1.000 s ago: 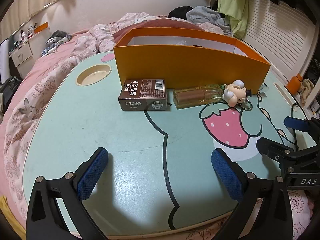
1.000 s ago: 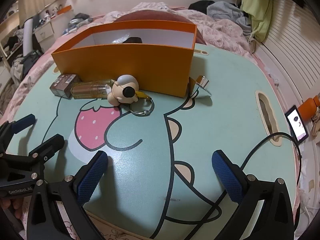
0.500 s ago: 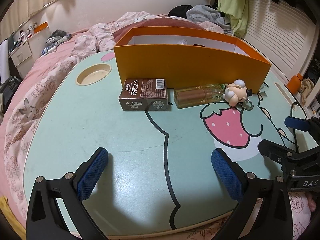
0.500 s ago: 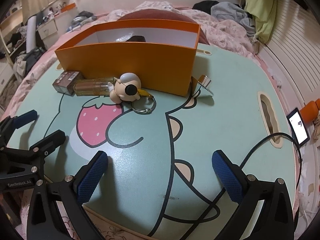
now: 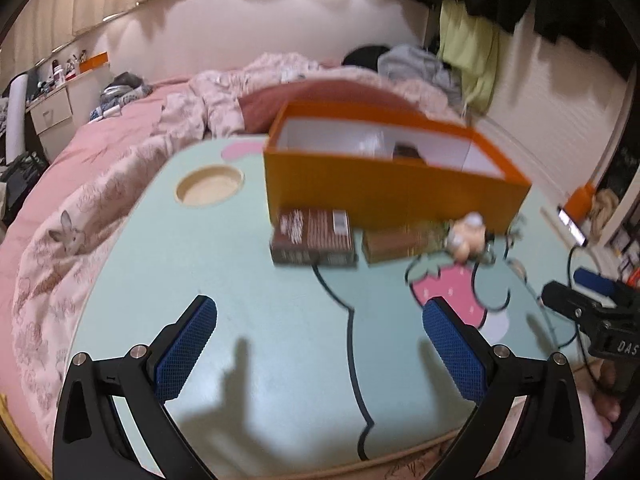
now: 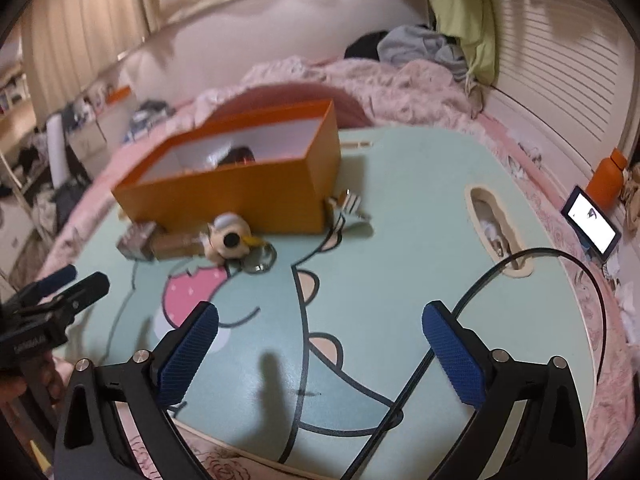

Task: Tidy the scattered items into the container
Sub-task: 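Move the left gripper toward the brown carton while the right gripper approaches the silver piece, then grasp the brown carton with the left gripper while the right gripper grasps the silver piece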

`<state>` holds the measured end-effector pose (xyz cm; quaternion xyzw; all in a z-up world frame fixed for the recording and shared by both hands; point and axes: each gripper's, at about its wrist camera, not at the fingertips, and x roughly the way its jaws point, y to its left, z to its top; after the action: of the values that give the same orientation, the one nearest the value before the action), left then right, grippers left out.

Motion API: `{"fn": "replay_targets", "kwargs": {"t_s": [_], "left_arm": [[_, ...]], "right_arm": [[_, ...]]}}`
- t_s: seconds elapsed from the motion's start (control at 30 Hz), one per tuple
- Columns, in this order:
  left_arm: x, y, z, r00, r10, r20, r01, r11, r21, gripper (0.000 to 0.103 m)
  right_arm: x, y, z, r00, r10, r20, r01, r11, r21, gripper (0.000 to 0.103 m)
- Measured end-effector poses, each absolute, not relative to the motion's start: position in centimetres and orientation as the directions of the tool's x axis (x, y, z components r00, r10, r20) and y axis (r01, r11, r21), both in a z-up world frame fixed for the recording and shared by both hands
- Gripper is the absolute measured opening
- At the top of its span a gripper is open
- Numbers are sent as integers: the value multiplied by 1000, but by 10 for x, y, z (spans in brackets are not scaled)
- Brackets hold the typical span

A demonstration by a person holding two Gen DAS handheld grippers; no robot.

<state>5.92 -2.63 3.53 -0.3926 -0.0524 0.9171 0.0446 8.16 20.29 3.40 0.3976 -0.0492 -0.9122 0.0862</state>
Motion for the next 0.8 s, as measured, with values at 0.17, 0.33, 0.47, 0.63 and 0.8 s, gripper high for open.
{"fn": "replay_targets", "kwargs": {"t_s": [0.17, 0.33, 0.47, 0.63, 0.8], "left_arm": [[41, -48, 35, -666, 263, -698, -26, -943, -331, 103], [15, -31, 36, -683, 115, -721, -57, -993, -105, 95], [-7, -21, 29, -643, 105, -759, -108, -993, -46, 74], [-21, -18, 20, -633, 146, -761, -126, -988, -85, 74], [-23, -36, 15, -601, 236, -764, -108, -971, -215, 71]], "right_arm": [[81, 205, 32, -661, -203, -723, 111, -978, 174, 98], [83, 208, 31, -661, -210, -721, 111, -977, 184, 96], [83, 210, 30, -654, -213, -726, 107, -976, 191, 96], [87, 210, 31, -658, -216, -721, 107, -975, 195, 96], [86, 219, 31, -661, -246, -709, 101, -965, 241, 94]]}}
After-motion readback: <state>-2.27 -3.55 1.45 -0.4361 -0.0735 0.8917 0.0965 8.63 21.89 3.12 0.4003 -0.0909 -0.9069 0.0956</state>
